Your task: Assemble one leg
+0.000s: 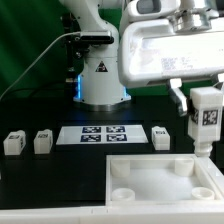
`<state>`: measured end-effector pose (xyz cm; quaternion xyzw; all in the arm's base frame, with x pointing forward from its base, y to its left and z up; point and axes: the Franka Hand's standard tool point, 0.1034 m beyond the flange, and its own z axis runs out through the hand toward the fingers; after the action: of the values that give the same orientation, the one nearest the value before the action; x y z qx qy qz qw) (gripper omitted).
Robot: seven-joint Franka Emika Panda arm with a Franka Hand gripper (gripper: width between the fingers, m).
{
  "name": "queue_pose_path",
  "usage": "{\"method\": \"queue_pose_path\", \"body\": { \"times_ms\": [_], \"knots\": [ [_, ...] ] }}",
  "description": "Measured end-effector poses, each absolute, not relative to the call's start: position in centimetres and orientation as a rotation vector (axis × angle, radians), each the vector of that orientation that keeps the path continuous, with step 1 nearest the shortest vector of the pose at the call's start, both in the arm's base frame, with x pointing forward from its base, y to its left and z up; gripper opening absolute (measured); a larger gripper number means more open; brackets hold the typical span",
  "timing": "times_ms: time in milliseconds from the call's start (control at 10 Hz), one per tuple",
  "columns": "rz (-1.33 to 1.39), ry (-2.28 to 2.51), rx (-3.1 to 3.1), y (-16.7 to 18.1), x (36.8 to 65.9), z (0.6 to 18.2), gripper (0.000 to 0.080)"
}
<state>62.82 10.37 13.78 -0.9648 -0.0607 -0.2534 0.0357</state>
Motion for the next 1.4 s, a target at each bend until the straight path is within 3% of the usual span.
{"method": "queue_pose_path", "body": {
  "times_ms": [200,1400],
  "knots": [
    [-0.768,-0.185,-2.967,10.4,62.9,12.5,0.0291],
    [-0.752,-0.193,-2.971,10.6,62.4,11.2,0.0291]
  ]
}}
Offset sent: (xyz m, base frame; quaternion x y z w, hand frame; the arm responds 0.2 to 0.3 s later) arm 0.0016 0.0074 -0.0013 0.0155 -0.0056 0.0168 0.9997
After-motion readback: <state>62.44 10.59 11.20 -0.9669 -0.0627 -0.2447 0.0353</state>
